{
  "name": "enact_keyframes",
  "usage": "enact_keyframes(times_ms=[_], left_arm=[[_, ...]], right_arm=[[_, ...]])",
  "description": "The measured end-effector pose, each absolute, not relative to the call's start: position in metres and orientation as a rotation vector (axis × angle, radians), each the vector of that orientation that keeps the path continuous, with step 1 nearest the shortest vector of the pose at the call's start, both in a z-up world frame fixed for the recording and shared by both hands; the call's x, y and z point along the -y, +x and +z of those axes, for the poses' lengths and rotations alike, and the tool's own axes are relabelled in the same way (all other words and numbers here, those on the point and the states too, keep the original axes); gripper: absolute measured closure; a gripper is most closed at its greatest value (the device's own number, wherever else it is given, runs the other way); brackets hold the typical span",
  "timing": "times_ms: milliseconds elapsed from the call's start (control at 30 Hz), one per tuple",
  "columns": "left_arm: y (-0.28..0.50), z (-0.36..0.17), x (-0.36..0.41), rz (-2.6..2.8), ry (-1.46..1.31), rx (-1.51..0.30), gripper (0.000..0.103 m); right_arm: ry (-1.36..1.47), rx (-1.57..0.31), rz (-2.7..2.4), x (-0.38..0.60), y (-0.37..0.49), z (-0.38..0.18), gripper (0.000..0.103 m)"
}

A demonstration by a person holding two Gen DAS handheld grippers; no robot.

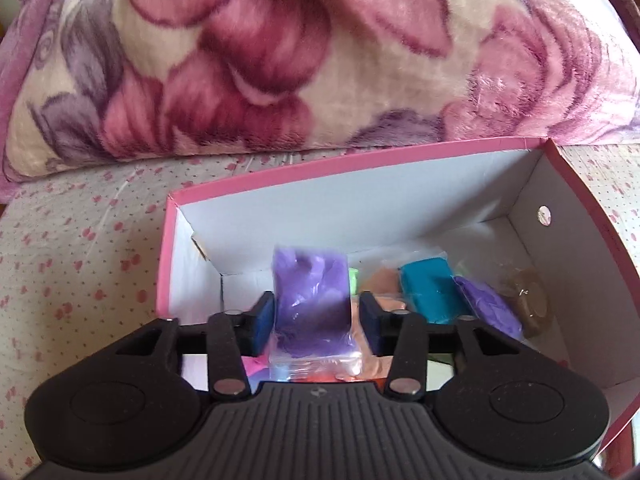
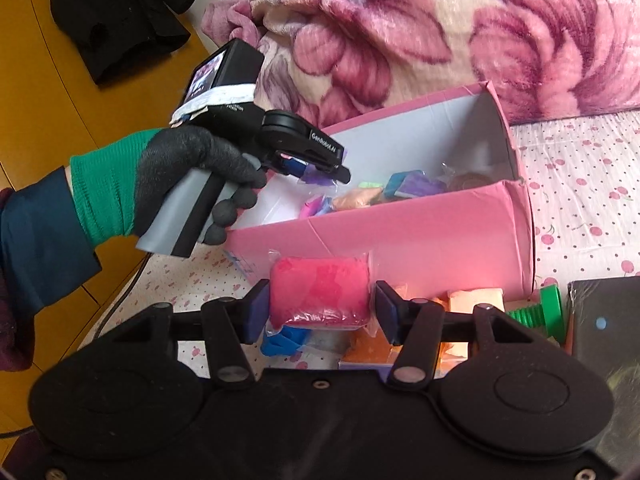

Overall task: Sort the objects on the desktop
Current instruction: 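Carry the purple bag into the pink box and open the left tool while right carries pink bag, then lower the pink bag into the box and open the right tool while left returns to the bed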

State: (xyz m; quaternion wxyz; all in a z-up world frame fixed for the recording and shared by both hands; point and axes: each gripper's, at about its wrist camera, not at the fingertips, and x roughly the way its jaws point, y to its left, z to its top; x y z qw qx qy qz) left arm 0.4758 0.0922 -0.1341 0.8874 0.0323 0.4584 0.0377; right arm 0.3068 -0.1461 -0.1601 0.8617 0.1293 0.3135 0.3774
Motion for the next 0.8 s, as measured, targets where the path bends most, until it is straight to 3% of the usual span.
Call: enact_keyframes(times_ms=[67, 333, 567, 800], left_arm=[[0.473, -0.133, -0.092, 0.087, 0.072, -0.937, 0.047], [0.424, -0.106, -0.087, 0.068, 0.022, -0.805, 0.047], [0.334, -0.085, -0.083, 0.031, -0.052, -0.652, 0.047], [0.248, -0.102, -0.08, 0.005, -0.097, -0.553, 0.045]], right_arm=[[0.268, -0.661, 0.791, 0.146, 0.307, -0.161, 0.048], [0.257, -0.675, 0.789, 0.146, 0.31, -0.162, 0.048], [0.272, -0.685, 0.783, 0.151, 0.308, -0.168, 0.048], [0.284, -0.705, 0.752, 0.157, 0.313, -0.173, 0.048]])
